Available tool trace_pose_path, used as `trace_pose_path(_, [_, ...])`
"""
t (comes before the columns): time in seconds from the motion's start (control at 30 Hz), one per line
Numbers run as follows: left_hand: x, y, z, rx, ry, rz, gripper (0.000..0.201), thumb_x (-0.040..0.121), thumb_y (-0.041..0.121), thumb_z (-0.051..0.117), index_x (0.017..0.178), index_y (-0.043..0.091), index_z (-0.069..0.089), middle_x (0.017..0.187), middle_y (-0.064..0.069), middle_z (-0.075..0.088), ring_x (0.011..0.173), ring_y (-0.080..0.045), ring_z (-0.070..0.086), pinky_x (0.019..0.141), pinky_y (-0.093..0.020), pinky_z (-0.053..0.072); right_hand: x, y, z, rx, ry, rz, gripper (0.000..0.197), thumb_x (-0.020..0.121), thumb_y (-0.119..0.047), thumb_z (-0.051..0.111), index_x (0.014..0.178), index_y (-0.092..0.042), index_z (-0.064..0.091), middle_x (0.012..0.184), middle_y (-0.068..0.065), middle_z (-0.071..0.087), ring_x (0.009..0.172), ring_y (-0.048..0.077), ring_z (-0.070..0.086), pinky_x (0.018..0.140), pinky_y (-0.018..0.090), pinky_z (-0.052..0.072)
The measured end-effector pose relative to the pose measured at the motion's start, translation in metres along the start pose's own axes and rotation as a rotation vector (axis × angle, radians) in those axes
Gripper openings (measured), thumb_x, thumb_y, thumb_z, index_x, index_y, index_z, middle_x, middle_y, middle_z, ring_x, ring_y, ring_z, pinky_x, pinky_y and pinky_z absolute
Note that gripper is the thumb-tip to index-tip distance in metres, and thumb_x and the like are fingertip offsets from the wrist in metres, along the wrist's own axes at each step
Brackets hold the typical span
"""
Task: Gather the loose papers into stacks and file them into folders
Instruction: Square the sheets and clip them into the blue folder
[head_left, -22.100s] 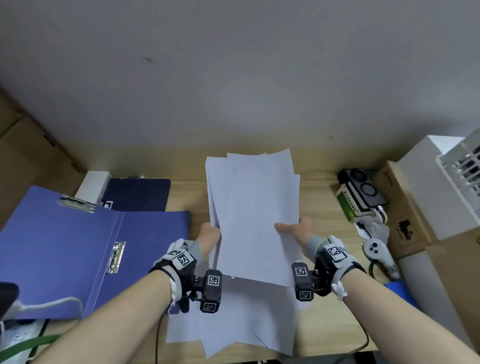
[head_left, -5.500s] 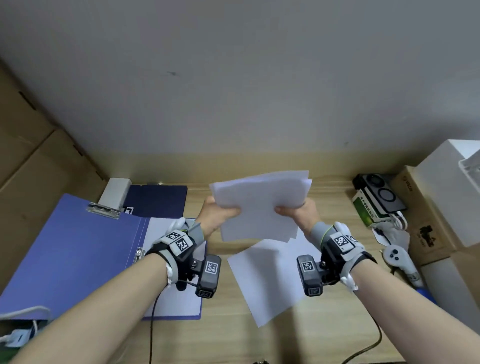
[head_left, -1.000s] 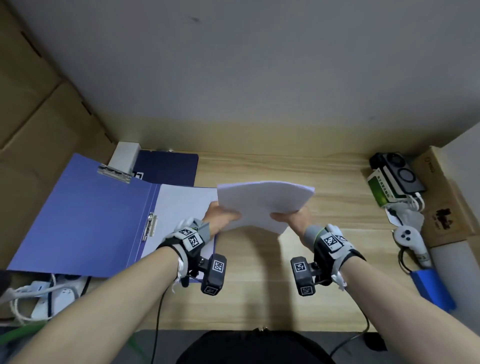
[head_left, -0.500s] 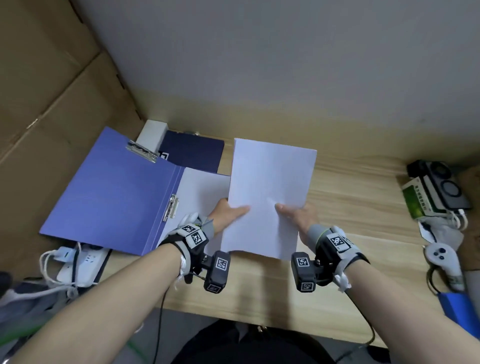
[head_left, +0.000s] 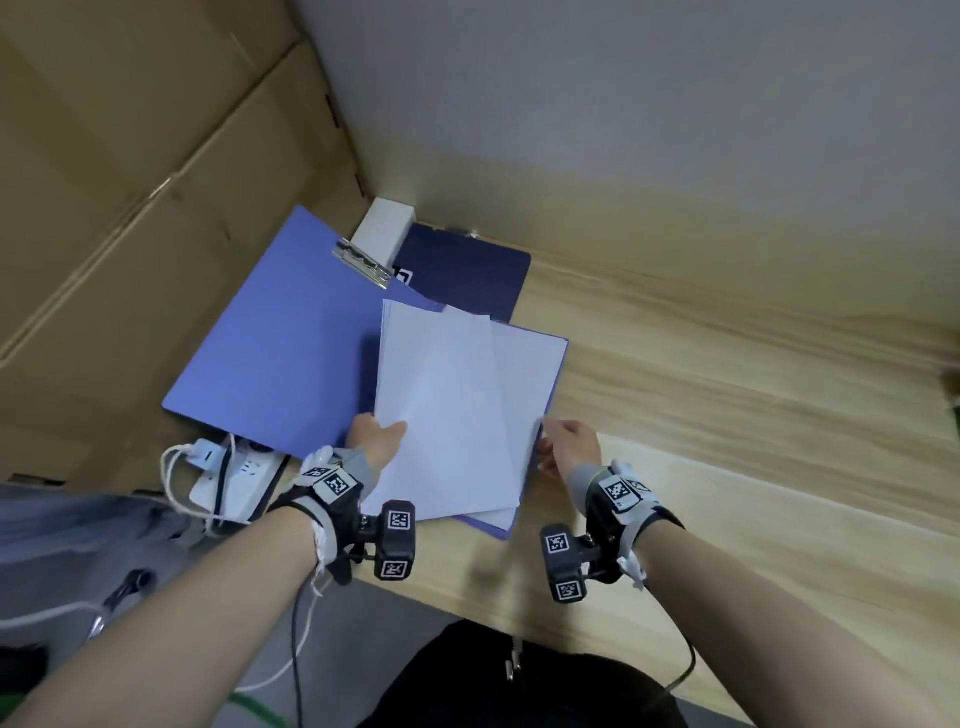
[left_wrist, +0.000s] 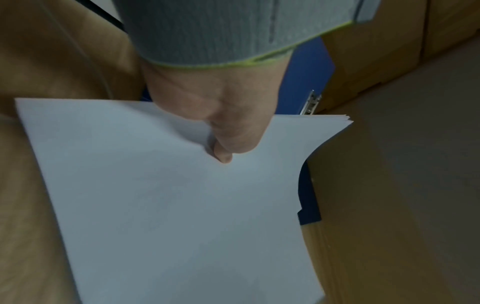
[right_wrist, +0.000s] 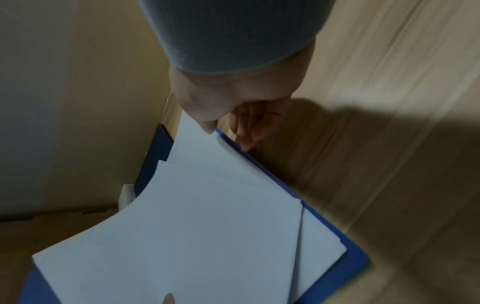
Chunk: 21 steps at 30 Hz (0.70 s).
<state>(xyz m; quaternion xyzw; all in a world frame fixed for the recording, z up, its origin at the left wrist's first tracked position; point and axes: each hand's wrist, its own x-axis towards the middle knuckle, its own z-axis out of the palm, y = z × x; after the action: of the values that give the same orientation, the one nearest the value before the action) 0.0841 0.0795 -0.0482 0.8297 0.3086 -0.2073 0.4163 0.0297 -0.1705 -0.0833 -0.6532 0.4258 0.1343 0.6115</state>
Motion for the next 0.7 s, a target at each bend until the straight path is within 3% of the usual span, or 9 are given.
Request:
trace_pose_path(0.07, [0.007, -0.013, 0.001, 0.073, -0.022, -0.052, 0.055, 0.088, 0.025, 0.064, 0.133, -0.002, 0.046, 0.135, -0.018, 0.054, 0.123, -0.035, 0.053, 0.103, -0.041, 0.045, -0.002, 0.004, 0.005, -0.133, -0.02, -0.066, 0.033, 0.084, -0.04, 0.067, 0.066, -0.015, 0.055, 0.062, 0.001, 0.056, 0.051, 0.02, 0.045, 0.05, 0.026, 0.034])
trace_pose_path(0.13, [0.01, -0.019, 0.005, 0.106, -0.051, -0.069, 0.062, 0.088, 0.028, 0.064, 0.138, -0.001, 0.042, 0.14, -0.017, 0.05, 0.128, -0.035, 0.05, 0.106, -0.043, 0.042, -0.001, 0.007, 0.009, -0.167, -0.034, -0.132, 0.037, 0.081, -0.031, 0.071, 0.057, -0.018, 0.046, 0.057, -0.002, 0.051, 0.054, 0.019, 0.044, 0.053, 0.028, 0.032])
trace_pose_path(0.23, [0.009, -0.015, 0.012, 0.119, -0.083, -0.06, 0.061, 0.088, 0.028, 0.064, 0.136, -0.001, 0.042, 0.139, -0.017, 0.05, 0.127, -0.035, 0.05, 0.105, -0.043, 0.043, 0.003, 0.01, 0.008, -0.167, -0.051, -0.166, 0.015, 0.082, -0.013, 0.067, 0.068, -0.017, 0.063, 0.071, 0.002, 0.066, 0.068, 0.02, 0.059, 0.065, 0.03, 0.045])
trace_pose_path(0.33, [0.003, 0.0, 0.018, 0.128, -0.126, -0.043, 0.064, 0.088, 0.026, 0.064, 0.14, -0.001, 0.038, 0.142, -0.016, 0.047, 0.129, -0.034, 0.048, 0.105, -0.04, 0.042, 0.005, 0.008, -0.012, -0.211, 0.038, -0.235, 0.004, 0.083, -0.01, 0.062, 0.083, -0.012, 0.065, 0.079, 0.006, 0.066, 0.073, 0.022, 0.059, 0.07, 0.035, 0.048])
trace_pose_path(0.43, [-0.006, 0.015, 0.029, 0.182, -0.18, -0.018, 0.068, 0.087, 0.03, 0.065, 0.141, 0.0, 0.036, 0.142, -0.017, 0.046, 0.13, -0.035, 0.046, 0.106, -0.043, 0.042, 0.011, 0.009, -0.058, -0.239, 0.104, -0.306, 0.008, 0.083, -0.009, 0.058, 0.088, -0.006, 0.062, 0.076, 0.008, 0.06, 0.07, 0.022, 0.052, 0.067, 0.034, 0.044])
trace_pose_path(0.5, [-0.013, 0.024, 0.04, 0.207, -0.221, 0.001, 0.07, 0.087, 0.03, 0.066, 0.142, 0.001, 0.034, 0.143, -0.016, 0.045, 0.131, -0.034, 0.045, 0.106, -0.043, 0.041, 0.016, 0.013, -0.097, -0.239, 0.157, -0.324, 0.017, 0.076, -0.017, 0.055, 0.086, -0.006, 0.062, 0.074, 0.008, 0.058, 0.068, 0.021, 0.05, 0.065, 0.034, 0.042])
trace_pose_path(0.6, [-0.025, 0.04, 0.063, 0.222, -0.294, 0.026, 0.071, 0.088, 0.028, 0.066, 0.144, 0.001, 0.031, 0.144, -0.013, 0.042, 0.133, -0.034, 0.042, 0.105, -0.038, 0.04, 0.023, 0.025, -0.16, -0.27, 0.216, -0.302, 0.021, 0.067, -0.025, 0.05, 0.08, -0.012, 0.06, 0.069, 0.006, 0.056, 0.066, 0.02, 0.048, 0.063, 0.035, 0.041])
trace_pose_path(0.7, [-0.047, 0.059, 0.099, 0.263, -0.399, 0.035, 0.081, 0.09, 0.031, 0.065, 0.15, 0.003, 0.019, 0.152, -0.015, 0.033, 0.139, -0.034, 0.036, 0.11, -0.041, 0.036, 0.021, 0.041, -0.229, -0.268, 0.31, -0.252, 0.031, 0.063, -0.031, 0.05, 0.078, -0.005, 0.059, 0.066, 0.008, 0.054, 0.064, 0.02, 0.046, 0.06, 0.034, 0.039])
